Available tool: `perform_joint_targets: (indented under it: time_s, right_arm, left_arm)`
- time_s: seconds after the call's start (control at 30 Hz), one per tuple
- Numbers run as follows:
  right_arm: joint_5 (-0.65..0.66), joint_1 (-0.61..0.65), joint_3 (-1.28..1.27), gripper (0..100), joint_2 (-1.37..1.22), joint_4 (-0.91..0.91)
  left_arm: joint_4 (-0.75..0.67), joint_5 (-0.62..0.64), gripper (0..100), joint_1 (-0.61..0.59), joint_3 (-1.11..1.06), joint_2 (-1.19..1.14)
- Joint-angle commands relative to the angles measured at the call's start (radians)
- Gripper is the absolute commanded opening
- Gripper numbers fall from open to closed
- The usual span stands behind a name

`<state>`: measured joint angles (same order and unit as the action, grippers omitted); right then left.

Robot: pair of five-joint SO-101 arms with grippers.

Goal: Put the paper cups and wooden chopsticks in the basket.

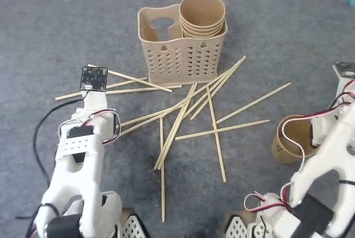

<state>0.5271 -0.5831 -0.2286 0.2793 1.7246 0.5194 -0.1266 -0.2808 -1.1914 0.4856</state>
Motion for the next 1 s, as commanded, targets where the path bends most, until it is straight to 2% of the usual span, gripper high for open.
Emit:
perform_joint_targets:
  time_s: [0.0,0.17,0.3,0.37,0.53,0.77,0.87,0.97]
  right_arm:
    - [0.011,-0.01,-0.025,19.1,-0.012,-0.022]
    - [0.011,-0.015,-0.195,17.8,-0.035,-0.188]
    - [0.011,-0.018,-0.233,0.5,-0.002,-0.234]
    - [0.011,-0.027,-0.233,2.9,0.044,-0.232]
    - [-0.049,-0.033,-0.21,0.6,0.228,-0.214]
    - [-0.054,0.05,0.072,0.6,0.341,0.065]
    - [-0.08,0.099,0.206,0.6,0.302,0.071]
    - [-0.161,0.153,0.31,0.6,0.228,0.07]
  left_arm:
    - [-0.017,-0.006,1,-0.005,0.044,0.005]
    - [-0.008,-0.006,1,-0.006,0.044,0.005]
    - [0.0,-0.006,1,-0.006,0.044,0.006]
    - [0.0,-0.006,1,-0.006,0.044,0.006]
    - [0.003,-0.006,1,-0.006,0.044,0.006]
    - [0.003,-0.006,1,-0.006,0.044,0.006]
    - [0.003,-0.006,1,-0.006,0.044,0.006]
    - [0.003,-0.006,1,-0.006,0.044,0.006]
